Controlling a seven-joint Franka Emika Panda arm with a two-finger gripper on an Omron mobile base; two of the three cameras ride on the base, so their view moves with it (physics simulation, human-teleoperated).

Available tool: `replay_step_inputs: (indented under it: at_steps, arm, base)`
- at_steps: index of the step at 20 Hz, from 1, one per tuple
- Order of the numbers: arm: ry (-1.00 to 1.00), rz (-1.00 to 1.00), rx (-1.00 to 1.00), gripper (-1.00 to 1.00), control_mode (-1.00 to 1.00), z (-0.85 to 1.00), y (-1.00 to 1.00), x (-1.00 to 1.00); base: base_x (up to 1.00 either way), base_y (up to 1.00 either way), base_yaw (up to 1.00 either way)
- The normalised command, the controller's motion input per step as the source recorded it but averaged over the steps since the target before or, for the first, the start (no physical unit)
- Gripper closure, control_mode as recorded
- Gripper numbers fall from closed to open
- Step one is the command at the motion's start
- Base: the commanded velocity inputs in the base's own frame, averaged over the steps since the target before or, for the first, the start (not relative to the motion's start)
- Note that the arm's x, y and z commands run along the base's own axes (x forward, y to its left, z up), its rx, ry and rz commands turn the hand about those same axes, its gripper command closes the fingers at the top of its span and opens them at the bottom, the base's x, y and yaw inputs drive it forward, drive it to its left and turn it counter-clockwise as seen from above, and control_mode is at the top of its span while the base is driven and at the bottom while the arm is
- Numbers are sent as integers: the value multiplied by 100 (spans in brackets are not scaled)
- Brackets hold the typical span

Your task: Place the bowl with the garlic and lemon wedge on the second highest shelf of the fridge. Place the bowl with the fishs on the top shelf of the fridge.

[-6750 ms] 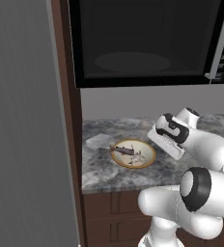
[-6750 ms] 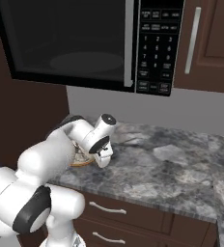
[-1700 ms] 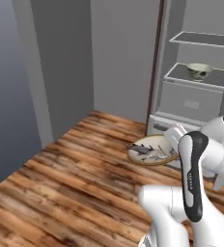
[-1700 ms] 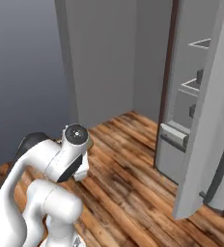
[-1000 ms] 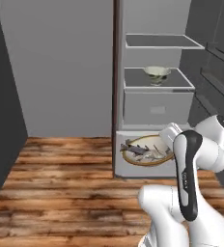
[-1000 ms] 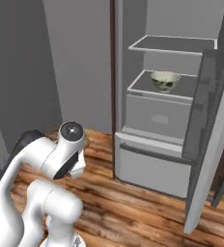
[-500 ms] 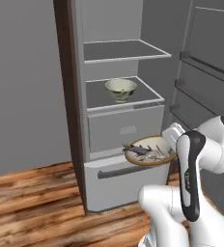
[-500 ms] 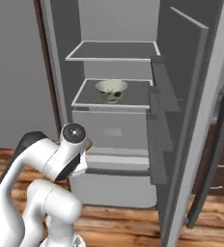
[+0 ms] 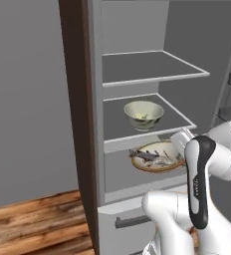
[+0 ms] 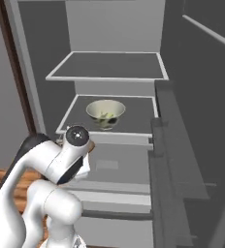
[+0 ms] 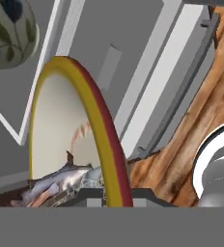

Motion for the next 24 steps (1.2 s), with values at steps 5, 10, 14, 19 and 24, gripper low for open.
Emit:
replay_step_inputs:
  at_steps: [5, 10, 14, 19, 24]
  arm:
    - [0, 0, 0, 100, 100, 0, 0, 0]
    - [-3, -10, 0, 100, -100, 18, -4, -54]
    - [-24, -12, 0, 100, -100, 89, 0, -48]
    - [-41, -16, 0, 100, -100, 100, 0, -9]
    - [-22, -19, 0, 100, -100, 100, -9, -4]
  base:
    - [96, 0, 2]
    - [-8, -2, -4]
    - [0, 0, 0]
    - [0, 0, 0]
    - [0, 0, 0]
